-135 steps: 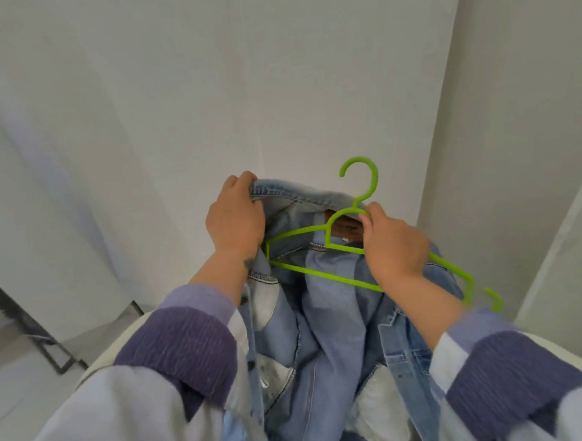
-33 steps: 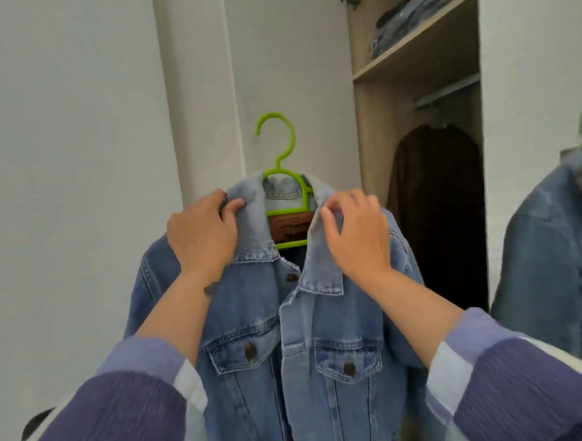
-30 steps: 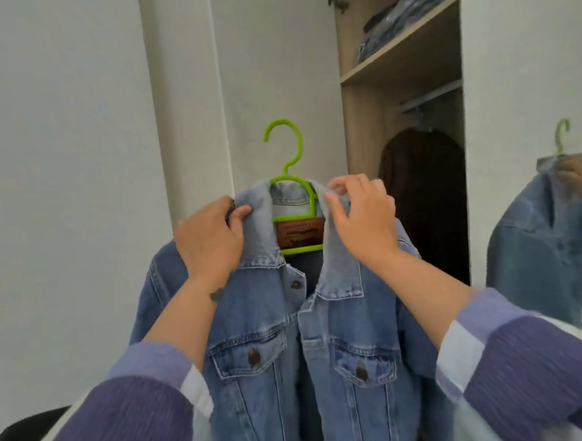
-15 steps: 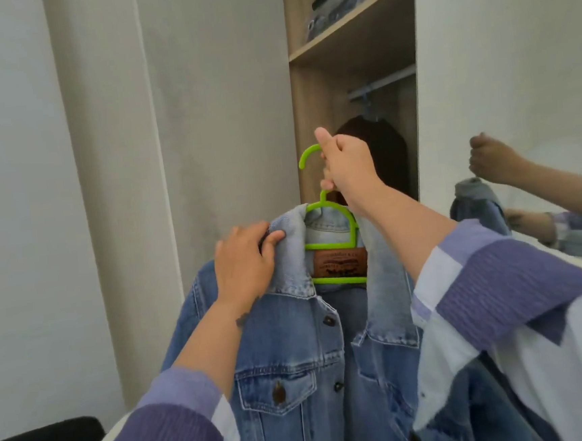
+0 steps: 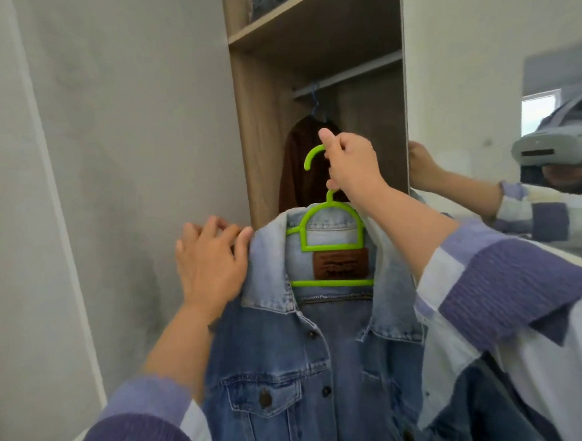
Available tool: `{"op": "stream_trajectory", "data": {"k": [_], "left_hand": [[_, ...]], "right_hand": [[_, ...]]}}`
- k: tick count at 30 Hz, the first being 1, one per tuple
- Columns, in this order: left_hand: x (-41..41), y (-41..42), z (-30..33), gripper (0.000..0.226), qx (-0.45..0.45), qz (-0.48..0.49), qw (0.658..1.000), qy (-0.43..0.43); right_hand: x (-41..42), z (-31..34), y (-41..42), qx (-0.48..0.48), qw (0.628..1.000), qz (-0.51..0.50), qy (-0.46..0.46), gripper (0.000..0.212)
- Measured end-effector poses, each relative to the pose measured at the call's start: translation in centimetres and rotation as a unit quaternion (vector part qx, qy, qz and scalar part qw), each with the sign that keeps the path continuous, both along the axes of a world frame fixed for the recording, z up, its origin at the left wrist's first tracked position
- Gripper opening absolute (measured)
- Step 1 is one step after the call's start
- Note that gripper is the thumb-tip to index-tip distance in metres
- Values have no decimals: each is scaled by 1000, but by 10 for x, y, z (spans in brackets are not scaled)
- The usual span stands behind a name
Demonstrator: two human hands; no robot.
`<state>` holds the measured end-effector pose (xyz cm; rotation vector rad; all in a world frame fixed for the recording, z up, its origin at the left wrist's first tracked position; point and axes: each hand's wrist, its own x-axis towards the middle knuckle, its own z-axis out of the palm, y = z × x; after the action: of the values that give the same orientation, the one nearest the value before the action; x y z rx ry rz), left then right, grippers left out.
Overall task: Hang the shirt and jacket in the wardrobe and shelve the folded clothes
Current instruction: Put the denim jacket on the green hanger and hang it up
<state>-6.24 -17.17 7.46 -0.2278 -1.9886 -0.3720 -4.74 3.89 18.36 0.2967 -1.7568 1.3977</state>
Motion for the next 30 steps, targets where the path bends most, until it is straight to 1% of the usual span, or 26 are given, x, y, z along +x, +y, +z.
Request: {"op": "stream_trajectory", "data": {"k": [1,2,4,5,6,7,8,9,10,11,12,13,14,15,16,17,18,20,22,24,25,27,28,29,30], "left_hand": [[-5,-4,2,54,-8,8,1000,-7],[-11,-5,4,57,-17,-4,999,-32],[-20,7,6,63,-67,-67,993,-75],[-25,19,3,60,-95,-100,987,-84],[-32,32,0,51,-94,-137,982,-95],[-37,44,-3,39,-61,-171,978,-104],[-41,53,-3,29,-8,-198,974,-107],[-46,59,-2,23,36,-214,971,-103],[-51,64,1,20,62,-224,968,-98],[-56,67,5,18,71,-233,965,-97],[-61,71,10,16,74,-238,963,-101],[-66,74,15,15,77,-241,962,-105],[-71,77,19,14,82,-243,961,-105],[-75,81,24,14,88,-245,960,-101],[-80,84,27,15,93,-243,961,-96],[-85,87,31,16,97,-238,962,-90],[-91,90,34,18,100,-231,964,-90],[-100,97,39,20,92,-231,963,-103],[-110,105,41,21,71,-254,957,-118],[-116,113,41,22,44,-271,951,-141],[-118,118,42,23,36,-281,947,-148],[-122,126,41,24,26,-307,937,-166],[-124,131,42,25,25,-326,928,-180],[-126,136,42,27,29,-351,916,-193],[-125,140,44,32,41,-385,896,-218]], "right_hand": [[-4,0,3,-17,1000,-4,-5,41],[-7,-1,6,-34,999,-5,-11,42],[-12,-3,6,-58,998,-3,-20,43],[-13,-2,2,-64,998,1,-21,43],[-14,-1,-2,-63,998,3,-22,43],[-14,2,-7,-59,998,0,-23,42],[-13,5,-11,-55,998,-4,-23,41],[-12,7,-12,-52,998,-4,-21,40],[-10,9,-11,-45,999,-5,-15,38],[-6,9,-8,-32,999,-4,-7,35],[-2,7,-1,2,1000,-21,-2,33],[3,3,8,62,996,-60,-7,32],[10,-3,20,147,982,-112,-32,32],[18,-13,32,241,954,-160,-75,33],[26,-26,47,318,916,-204,-131,35],[32,-38,61,365,882,-238,-179,37],[38,-48,74,392,857,-262,-211,38],[46,-56,87,412,835,-277,-236,30],[51,-51,90,406,839,-255,-258,21],[65,-41,81,398,836,-234,-297,26],[73,-36,75,379,847,-211,-307,27],[82,-31,74,305,888,-133,-317,27],[82,-27,75,267,903,-97,-324,26],[82,-23,73,238,911,-68,-329,25],[77,-17,71,225,915,-66,-330,24]]}}
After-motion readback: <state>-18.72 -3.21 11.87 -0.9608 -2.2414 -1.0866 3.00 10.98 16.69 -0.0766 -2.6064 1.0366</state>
